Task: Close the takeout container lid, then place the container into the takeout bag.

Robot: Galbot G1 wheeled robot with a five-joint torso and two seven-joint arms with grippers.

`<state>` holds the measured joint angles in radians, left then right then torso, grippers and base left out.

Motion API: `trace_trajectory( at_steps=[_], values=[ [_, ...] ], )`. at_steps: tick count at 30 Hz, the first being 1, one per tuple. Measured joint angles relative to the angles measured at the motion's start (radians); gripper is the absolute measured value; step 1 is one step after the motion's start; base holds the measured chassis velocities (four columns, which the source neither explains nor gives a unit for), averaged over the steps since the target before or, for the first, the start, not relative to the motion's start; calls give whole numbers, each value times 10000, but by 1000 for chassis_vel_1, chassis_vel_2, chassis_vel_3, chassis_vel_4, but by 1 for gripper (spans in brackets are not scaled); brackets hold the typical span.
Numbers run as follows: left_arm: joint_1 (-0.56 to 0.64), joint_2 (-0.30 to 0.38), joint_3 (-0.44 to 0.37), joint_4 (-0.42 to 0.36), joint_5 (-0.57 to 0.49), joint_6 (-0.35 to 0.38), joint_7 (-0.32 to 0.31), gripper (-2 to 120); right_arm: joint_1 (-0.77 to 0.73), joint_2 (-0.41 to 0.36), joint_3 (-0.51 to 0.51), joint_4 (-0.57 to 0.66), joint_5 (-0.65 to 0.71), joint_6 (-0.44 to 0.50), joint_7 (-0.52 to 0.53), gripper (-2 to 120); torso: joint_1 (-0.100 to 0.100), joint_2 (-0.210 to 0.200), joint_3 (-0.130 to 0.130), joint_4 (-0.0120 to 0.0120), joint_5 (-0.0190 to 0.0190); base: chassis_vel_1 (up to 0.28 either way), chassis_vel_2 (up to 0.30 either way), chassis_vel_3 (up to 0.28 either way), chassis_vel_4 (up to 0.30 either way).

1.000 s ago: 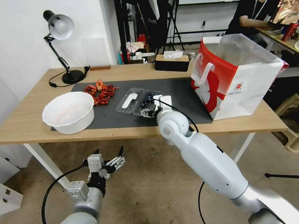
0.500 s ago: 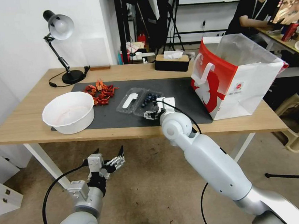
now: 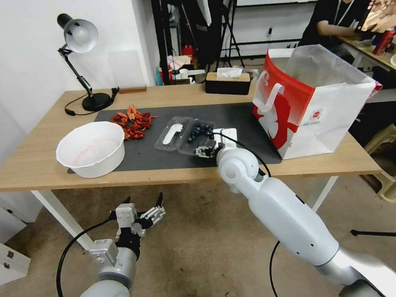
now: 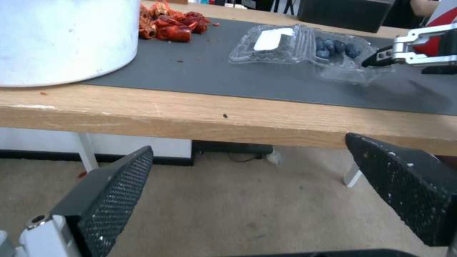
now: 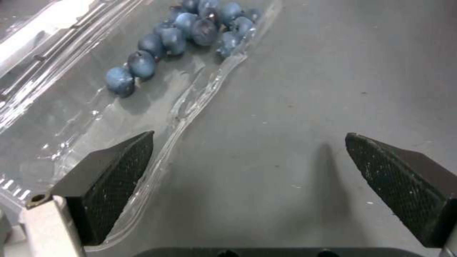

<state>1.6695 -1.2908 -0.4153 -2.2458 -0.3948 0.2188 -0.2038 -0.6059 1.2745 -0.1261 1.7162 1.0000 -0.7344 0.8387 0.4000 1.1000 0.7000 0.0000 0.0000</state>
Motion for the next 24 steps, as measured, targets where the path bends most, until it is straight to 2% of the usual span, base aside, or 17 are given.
trace_trajectory(
  at_steps=[13,24],
  values=[
    [-18,-41,89,6,41,-28,-76,100,-21,-726,168,334,342,1,30,100,0,0,0,0,1,0,0,0,0],
    [39,-53,106,-8,56,-57,-84,100,-113,-1013,374,410,402,1,-87,100,0,0,0,0,-1,0,0,0,0]
  ],
)
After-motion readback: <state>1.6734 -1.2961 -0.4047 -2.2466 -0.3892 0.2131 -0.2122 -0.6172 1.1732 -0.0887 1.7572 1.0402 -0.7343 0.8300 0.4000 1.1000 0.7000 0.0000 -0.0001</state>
